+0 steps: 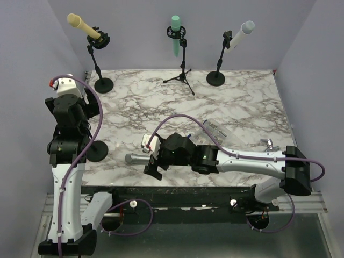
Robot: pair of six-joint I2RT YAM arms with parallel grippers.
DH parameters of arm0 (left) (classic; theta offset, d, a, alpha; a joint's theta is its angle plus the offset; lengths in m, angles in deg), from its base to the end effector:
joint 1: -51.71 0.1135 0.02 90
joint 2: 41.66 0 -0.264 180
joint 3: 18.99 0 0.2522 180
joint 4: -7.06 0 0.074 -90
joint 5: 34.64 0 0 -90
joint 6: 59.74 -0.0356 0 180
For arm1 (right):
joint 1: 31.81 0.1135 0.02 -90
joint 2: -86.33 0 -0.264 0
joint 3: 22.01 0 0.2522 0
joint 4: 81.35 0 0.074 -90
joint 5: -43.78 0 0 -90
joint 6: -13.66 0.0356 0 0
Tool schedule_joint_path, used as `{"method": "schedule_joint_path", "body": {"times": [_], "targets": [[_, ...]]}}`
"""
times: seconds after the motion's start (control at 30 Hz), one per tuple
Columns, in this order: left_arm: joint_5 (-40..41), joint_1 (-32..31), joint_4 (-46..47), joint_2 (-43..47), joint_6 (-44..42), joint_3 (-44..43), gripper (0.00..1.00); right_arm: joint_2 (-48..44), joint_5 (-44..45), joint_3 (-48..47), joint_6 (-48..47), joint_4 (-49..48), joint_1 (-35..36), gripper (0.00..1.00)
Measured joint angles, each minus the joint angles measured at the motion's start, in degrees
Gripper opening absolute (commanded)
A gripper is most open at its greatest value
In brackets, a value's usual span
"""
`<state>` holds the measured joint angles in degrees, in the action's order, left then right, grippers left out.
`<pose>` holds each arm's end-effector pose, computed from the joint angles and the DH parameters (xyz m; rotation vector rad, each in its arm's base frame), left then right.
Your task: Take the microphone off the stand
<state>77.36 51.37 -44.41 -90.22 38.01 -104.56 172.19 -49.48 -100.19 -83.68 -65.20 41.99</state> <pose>0.1504 0.0124 0.4365 -0.3850 1.7700 0.2494 0.0960 0.3377 0.2988 -1.3801 1.5527 0.7910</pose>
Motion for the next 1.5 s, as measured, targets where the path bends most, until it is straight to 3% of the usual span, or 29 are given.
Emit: {"method": "schedule_joint_path", "body": {"times": [0.43,0.97,1.5], "targets": [[-0.6,3.3,9.4,0.0,0.4,8.8,0.93,0.0,0.0,0.5,0.0,-0.3,-0.2,1.0],[-0.6,4.0,23.0,9.4,6.1,26.6,0.93,0.0,0.0,1.0,0.0,-2.2,-0.2,1.0],[-1.1,4.0,21.4,8.0,8.6,29.1,0.96,0.0,0.0,1.1,0.0,-2.8,-0.2,1.0]]}}
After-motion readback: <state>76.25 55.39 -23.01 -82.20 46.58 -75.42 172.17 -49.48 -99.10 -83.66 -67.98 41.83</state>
